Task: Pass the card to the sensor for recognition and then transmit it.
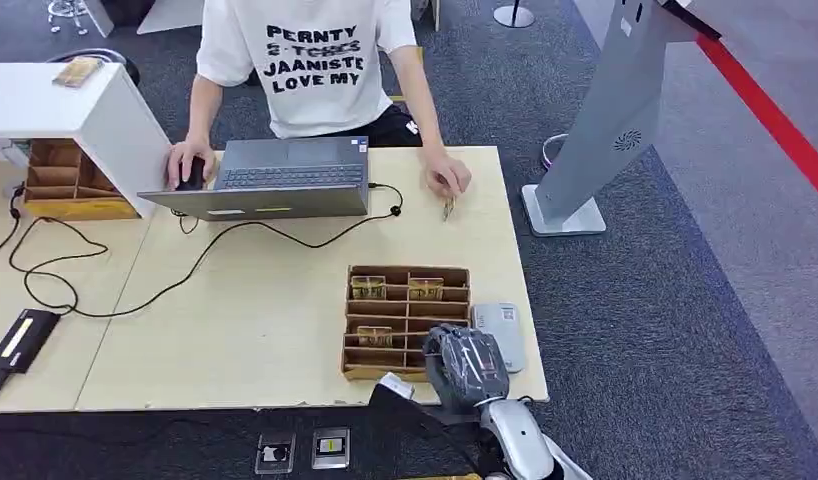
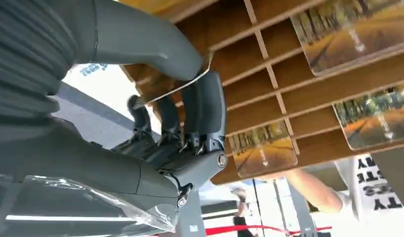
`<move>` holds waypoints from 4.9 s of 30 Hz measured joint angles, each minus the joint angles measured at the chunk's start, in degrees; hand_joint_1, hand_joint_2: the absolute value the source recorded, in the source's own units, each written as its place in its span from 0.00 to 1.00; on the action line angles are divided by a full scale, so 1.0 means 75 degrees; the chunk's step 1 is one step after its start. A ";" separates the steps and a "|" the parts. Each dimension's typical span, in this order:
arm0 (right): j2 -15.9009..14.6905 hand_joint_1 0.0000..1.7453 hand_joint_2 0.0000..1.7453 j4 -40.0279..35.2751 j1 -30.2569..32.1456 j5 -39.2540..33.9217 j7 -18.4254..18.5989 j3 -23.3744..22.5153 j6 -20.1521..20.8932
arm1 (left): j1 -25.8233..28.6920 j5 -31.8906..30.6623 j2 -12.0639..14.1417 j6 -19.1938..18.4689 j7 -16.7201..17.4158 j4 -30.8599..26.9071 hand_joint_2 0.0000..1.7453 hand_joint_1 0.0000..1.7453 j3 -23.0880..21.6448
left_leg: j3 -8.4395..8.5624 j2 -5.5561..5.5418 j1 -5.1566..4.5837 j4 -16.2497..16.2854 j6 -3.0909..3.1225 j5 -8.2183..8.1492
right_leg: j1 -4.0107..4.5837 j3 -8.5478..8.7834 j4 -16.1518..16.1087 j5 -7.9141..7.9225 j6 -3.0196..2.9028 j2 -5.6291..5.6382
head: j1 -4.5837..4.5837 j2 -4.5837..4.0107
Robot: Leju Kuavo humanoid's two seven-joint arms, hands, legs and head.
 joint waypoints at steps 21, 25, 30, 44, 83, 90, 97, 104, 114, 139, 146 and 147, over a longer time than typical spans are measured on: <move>0.0041 1.00 1.00 0.0070 -0.0079 -0.0020 0.0038 0.0000 -0.0006 | 0.0002 -0.0009 0.0000 -0.0006 -0.0003 0.0000 0.00 0.00 0.0000 | 0.0002 0.0000 0.0000 0.0000 0.0000 0.0000 | 0.0000 0.0001 0.0000 0.0000 0.0000 -0.0001 | 0.0000 0.0000; 0.0041 1.00 1.00 0.0070 -0.0095 -0.0023 0.0082 0.0000 -0.0012 | 0.0002 -0.0015 0.0000 -0.0003 -0.0003 0.0000 0.00 0.00 0.0000 | 0.0002 0.0000 0.0000 0.0000 0.0000 0.0000 | 0.0000 0.0001 0.0000 0.0000 0.0000 -0.0001 | 0.0000 0.0000; 0.0041 1.00 1.00 0.0055 -0.0138 -0.0122 0.0117 -0.0003 -0.0061 | 0.0003 -0.0015 0.0003 -0.0003 -0.0003 0.0000 0.00 0.00 0.0000 | 0.0002 0.0000 0.0000 0.0000 0.0000 0.0000 | 0.0000 0.0002 0.0000 0.0000 0.0000 -0.0001 | 0.0000 0.0000; -0.0009 1.00 1.00 -0.0880 -0.0190 0.0140 0.0312 -0.0437 -0.0787 | 0.0045 -0.0017 0.0006 0.0032 -0.0052 0.0000 0.00 0.00 0.0000 | 0.0002 0.0000 0.0000 0.0000 0.0000 0.0000 | 0.0000 0.0001 0.0000 0.0000 0.0001 -0.0001 | 0.0000 0.0000; -0.0032 1.00 1.00 -0.2428 -0.0770 0.0880 -0.0755 -0.1652 -0.1719 | -0.0321 -0.0498 -0.0114 -0.0143 0.0166 0.0000 0.00 0.00 0.0000 | -0.0004 -0.0003 0.0000 0.0001 0.0002 0.0002 | -0.0001 0.0003 0.0001 0.0002 0.0002 -0.0007 | 0.0000 0.0000; 0.0288 1.00 1.00 -0.1822 -0.1708 0.0341 -0.1250 -0.1271 -0.1641 | -0.0331 -0.0402 -0.0114 -0.0114 0.0169 0.0000 0.00 0.00 0.0000 | -0.0011 -0.0009 0.0000 0.0001 0.0004 0.0004 | -0.0001 0.0000 0.0003 0.0001 0.0002 -0.0010 | 0.0003 0.0000; 0.0810 1.00 1.00 -0.0536 -0.2914 -0.0029 -0.1752 -0.0944 -0.1612 | -0.0362 -0.0388 -0.0111 -0.0105 0.0224 0.0000 0.00 0.00 0.0000 | -0.0008 -0.0006 0.0000 0.0001 0.0006 0.0008 | -0.0001 0.0002 0.0004 0.0002 0.0002 -0.0008 | -0.0006 0.0000; 0.1291 1.00 1.00 0.0745 -0.3634 -0.0644 -0.2101 -0.0702 -0.1623 | -0.0369 -0.0393 -0.0111 -0.0102 0.0248 0.0000 0.00 0.00 -0.0003 | -0.0009 -0.0007 0.0000 0.0001 0.0006 0.0008 | 0.0000 0.0000 0.0004 0.0002 0.0002 -0.0008 | -0.0003 0.0000; 0.1798 1.00 1.00 0.2226 -0.4101 -0.0758 -0.2387 -0.0431 -0.1798 | -0.0368 -0.0393 -0.0102 -0.0102 0.0265 0.0000 0.00 0.00 -0.0006 | -0.0007 -0.0008 -0.0001 0.0001 0.0006 0.0008 | -0.0001 0.0001 0.0004 0.0002 0.0002 -0.0007 | 0.0000 0.0000; 0.2127 0.00 1.00 0.3628 -0.4289 -0.0726 -0.2060 0.0012 -0.1629 | -0.0379 -0.0464 -0.0096 -0.0143 0.0303 0.0000 0.00 0.00 -0.0017 | -0.0005 -0.0007 -0.0001 0.0001 0.0006 0.0008 | -0.0001 -0.0001 0.0004 0.0002 0.0002 -0.0004 | 0.0000 0.0000; 0.2133 0.00 1.00 0.3512 -0.4263 -0.0982 -0.2092 0.0137 -0.1716 | -0.0378 -0.0420 -0.0090 -0.0143 0.0303 0.0000 0.00 0.00 -0.0020 | -0.0004 -0.0006 -0.0001 0.0001 0.0006 0.0008 | -0.0001 -0.0001 0.0004 0.0002 0.0002 -0.0004 | 0.0000 0.0000; 0.2133 0.00 1.00 0.3433 -0.4243 -0.1090 -0.2136 0.0154 -0.1751 | -0.0377 -0.0402 -0.0087 -0.0140 0.0303 0.0000 0.00 0.00 -0.0020 | -0.0004 -0.0006 -0.0001 0.0001 0.0006 0.0008 | 0.0000 -0.0001 0.0004 0.0002 0.0002 -0.0004 | 0.0000 0.0000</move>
